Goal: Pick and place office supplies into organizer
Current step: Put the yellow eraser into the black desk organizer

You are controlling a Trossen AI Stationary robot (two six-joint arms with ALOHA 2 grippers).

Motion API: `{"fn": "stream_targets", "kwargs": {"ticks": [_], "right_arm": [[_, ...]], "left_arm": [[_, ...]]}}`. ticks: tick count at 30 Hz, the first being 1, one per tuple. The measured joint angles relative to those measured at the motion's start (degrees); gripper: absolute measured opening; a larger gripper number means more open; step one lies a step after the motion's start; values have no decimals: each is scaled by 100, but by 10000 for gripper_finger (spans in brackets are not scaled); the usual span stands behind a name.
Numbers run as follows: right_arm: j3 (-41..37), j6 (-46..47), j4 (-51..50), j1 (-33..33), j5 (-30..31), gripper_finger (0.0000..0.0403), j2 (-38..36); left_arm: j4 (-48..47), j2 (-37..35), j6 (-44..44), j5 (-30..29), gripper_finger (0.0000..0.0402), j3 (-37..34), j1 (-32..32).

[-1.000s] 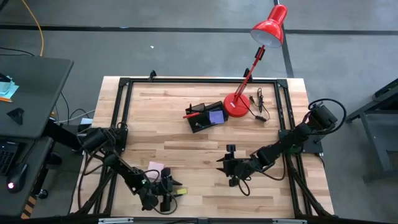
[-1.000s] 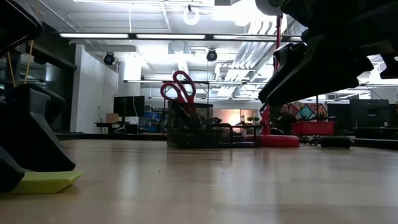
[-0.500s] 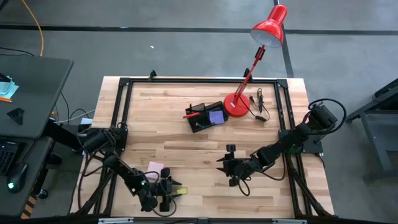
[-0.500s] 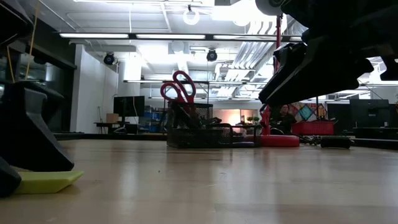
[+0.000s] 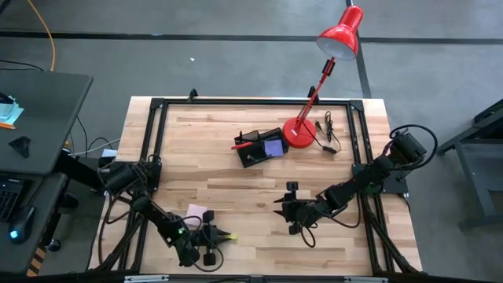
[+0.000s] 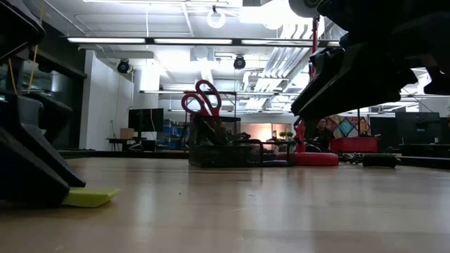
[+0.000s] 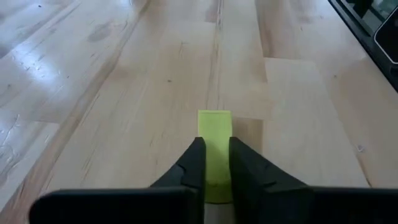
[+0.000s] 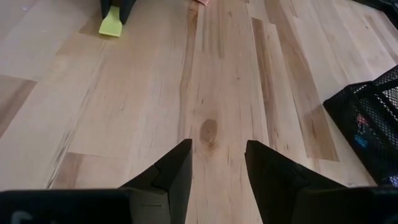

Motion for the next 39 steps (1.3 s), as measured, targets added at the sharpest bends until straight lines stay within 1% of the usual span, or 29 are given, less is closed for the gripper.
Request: {"fn": "stream_targets", "kwargs": {"ticks": [1,4,6,8,13,17,21,24,28,30,33,35,37,39], "right_arm": [[0,0,0,0,0,139,0],[0,0,-2,0,0,139,0],[0,0,-2,0,0,139,0],[0,0,-2,0,0,139,0],[0,0,-2,0,0,139,0],[0,-1,0,1,101,139,0],[0,-2,0,0,225,139,0],[0,35,0,0,222,139,0],[0,346,35,0,100,139,0],[-2,423,214,0,57,139,0],[-2,164,697,-10,27,139,0],[-2,102,1039,-77,-184,139,0],[-2,148,1404,-209,-748,139,0],[-2,415,1730,-399,-1361,139,0]], "left_arm": [[2,0,0,0,32,0,0],[17,17,-81,-47,59,2,0],[29,22,-82,-92,67,2,0],[53,24,-86,-179,61,4,0],[204,32,27,-417,32,2,-4],[233,50,39,-799,32,-22,5],[284,70,46,-1266,47,-35,25],[362,63,52,-1448,50,-26,26],[398,59,44,-1626,40,-22,13],[406,59,39,-1766,38,-22,15],[417,50,62,-1970,43,-17,15],[426,48,82,-2060,48,-14,15],[429,48,122,-2150,49,-11,11],[447,45,211,-2276,49,-11,11]]}}
